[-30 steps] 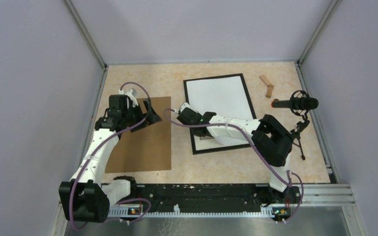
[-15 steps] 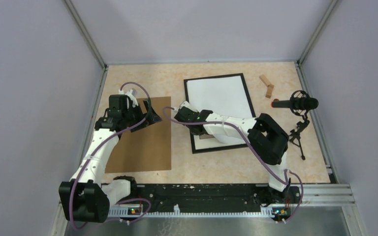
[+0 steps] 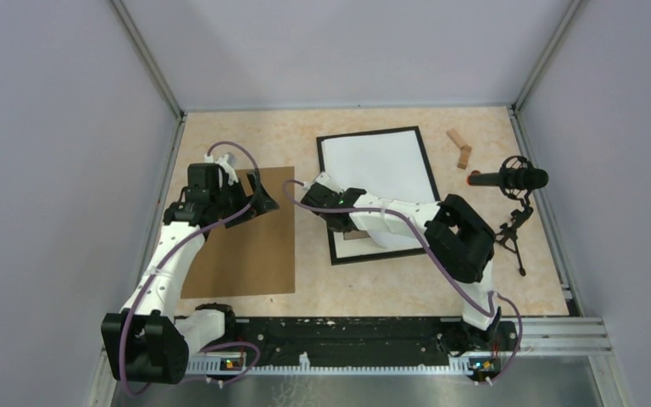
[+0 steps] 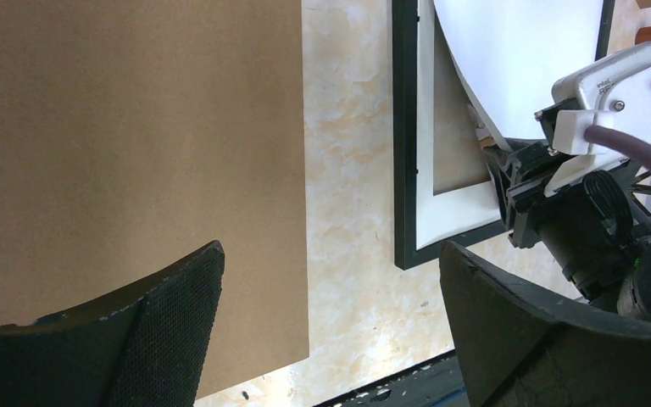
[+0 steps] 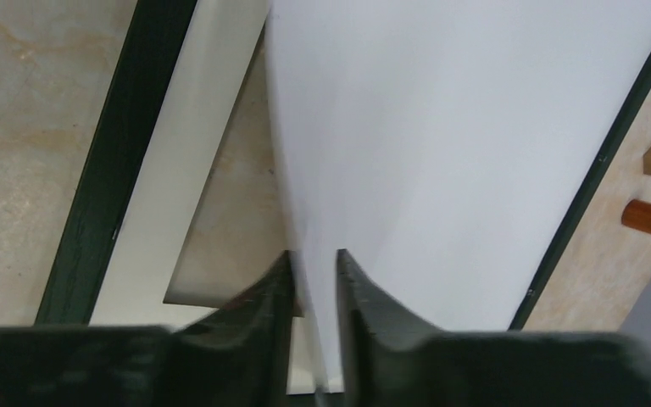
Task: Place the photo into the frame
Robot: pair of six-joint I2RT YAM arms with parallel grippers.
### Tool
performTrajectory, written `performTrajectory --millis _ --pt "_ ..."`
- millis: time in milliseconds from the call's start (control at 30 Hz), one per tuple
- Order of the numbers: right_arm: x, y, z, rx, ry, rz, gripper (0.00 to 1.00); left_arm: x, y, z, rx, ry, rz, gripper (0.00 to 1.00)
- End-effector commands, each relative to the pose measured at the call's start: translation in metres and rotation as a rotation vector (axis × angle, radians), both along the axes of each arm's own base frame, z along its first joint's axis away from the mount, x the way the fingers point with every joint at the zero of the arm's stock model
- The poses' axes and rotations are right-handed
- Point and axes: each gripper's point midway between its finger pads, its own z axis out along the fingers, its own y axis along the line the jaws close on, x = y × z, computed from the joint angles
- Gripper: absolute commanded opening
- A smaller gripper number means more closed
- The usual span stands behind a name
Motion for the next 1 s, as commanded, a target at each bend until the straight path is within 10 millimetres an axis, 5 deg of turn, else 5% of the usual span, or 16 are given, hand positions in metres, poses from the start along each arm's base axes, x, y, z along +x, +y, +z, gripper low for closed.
performTrajectory --millis 0,167,267,533,667,800,967 --pt "0.009 0.005 0.009 0.037 -0.016 0.003 0.33 0.000 -0.003 0.010 -0.003 -0.047 -0.028 0.99" --pt "-0.006 0.025 0.037 0.181 0.059 0.057 0.67 0.001 -0.002 0.011 0.010 -0.050 -0.029 0.99" --pt "-0.023 0.033 0.053 0.294 0.134 0.093 0.74 0.000 -0.004 0.009 0.001 -0.050 -0.041 0.99" --pt "-0.051 0.045 0.082 0.864 0.330 0.106 0.79 0.000 -0.010 0.009 -0.031 -0.049 -0.064 0.99" --pt "-0.046 0.049 0.073 0.973 0.350 0.052 0.77 -0.001 -0.017 0.004 -0.060 -0.048 -0.089 0.99" --pt "-0.048 0.076 0.082 1.164 0.404 0.029 0.78 -0.002 -0.017 -0.016 -0.082 0.033 -0.054 0.99" --pt "-0.059 0.114 0.069 1.345 0.588 -0.103 0.75 -0.001 0.013 -0.050 0.014 0.168 0.178 0.99"
